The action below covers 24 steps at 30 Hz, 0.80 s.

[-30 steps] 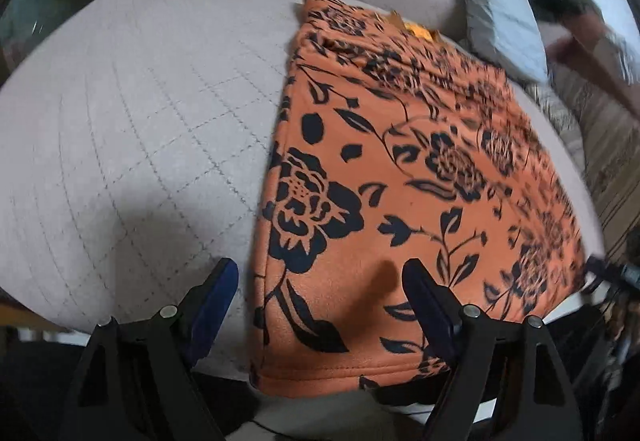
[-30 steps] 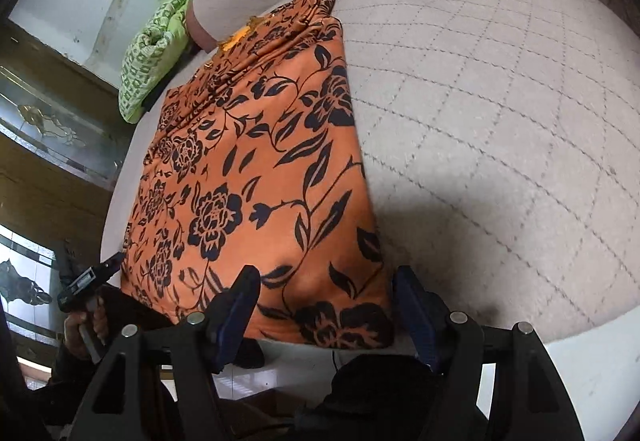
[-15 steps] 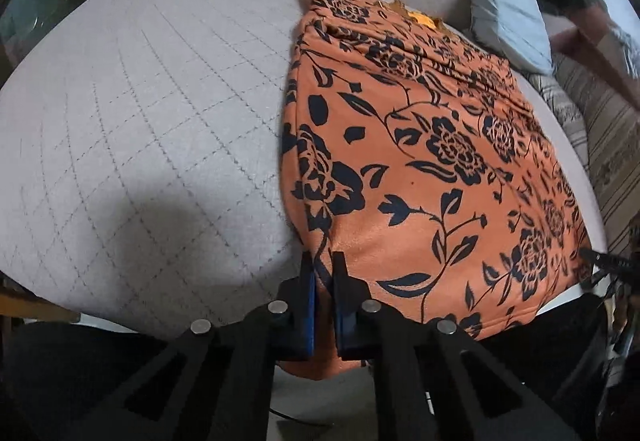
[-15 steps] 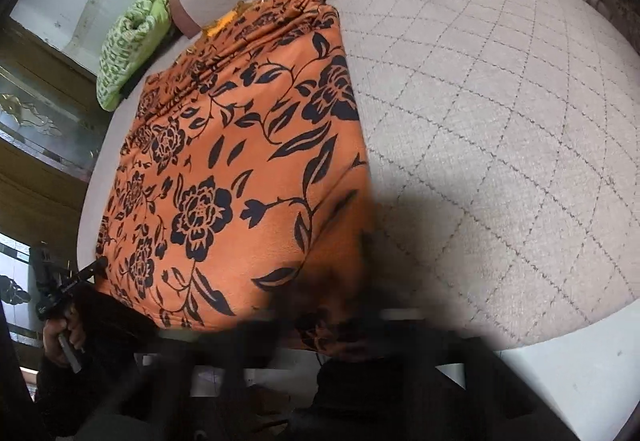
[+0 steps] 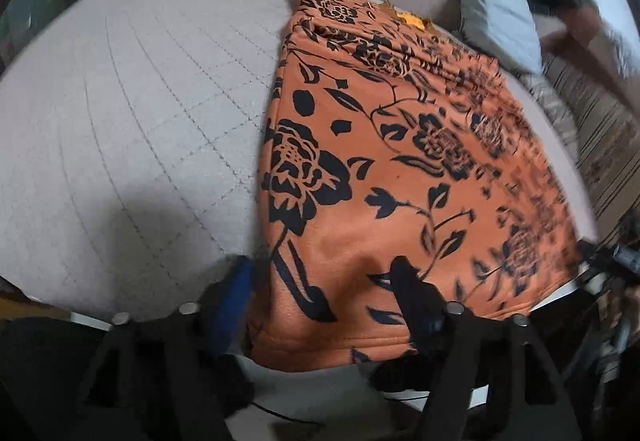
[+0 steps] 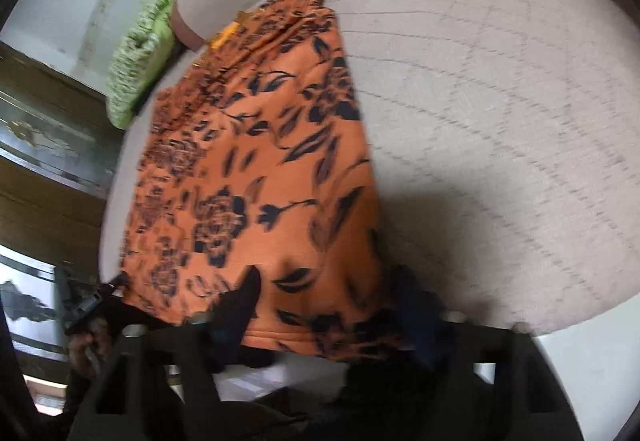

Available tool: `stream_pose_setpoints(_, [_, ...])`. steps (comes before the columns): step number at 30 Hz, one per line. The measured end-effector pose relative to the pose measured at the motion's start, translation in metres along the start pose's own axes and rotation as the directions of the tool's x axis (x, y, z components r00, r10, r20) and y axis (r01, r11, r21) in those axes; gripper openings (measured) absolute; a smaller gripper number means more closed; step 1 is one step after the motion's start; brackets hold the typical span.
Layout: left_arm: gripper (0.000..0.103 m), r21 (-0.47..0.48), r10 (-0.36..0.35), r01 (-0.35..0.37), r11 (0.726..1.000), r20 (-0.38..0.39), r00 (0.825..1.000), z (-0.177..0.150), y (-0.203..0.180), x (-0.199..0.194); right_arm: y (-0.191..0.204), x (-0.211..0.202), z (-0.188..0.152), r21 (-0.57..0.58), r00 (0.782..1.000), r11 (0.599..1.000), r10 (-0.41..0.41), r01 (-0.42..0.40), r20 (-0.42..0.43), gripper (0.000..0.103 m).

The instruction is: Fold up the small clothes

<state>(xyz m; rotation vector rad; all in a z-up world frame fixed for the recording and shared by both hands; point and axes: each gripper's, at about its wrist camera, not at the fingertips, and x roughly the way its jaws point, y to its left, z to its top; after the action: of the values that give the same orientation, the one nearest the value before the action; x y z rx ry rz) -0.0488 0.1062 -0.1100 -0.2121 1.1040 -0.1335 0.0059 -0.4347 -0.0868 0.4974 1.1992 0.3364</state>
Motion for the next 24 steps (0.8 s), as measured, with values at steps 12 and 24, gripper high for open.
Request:
stream_pose_setpoints(12, [0.005, -0.094, -0.141, 0.152, 0.984, 0.11, 0.984, 0.021, 0.012, -0.055, 0.008, -0.053, 0.006, 0.083, 0.97, 0.973, 0.204, -0.216, 0.13, 0.007])
stream_pose_setpoints(24, [0.005, -0.164, -0.099, 0.095, 0.982, -0.017, 0.995, 0.005, 0.029, -0.013, -0.028, -0.023, -0.01, 0.183, 0.988, 0.971, 0.145, -0.151, 0.047, 0.007])
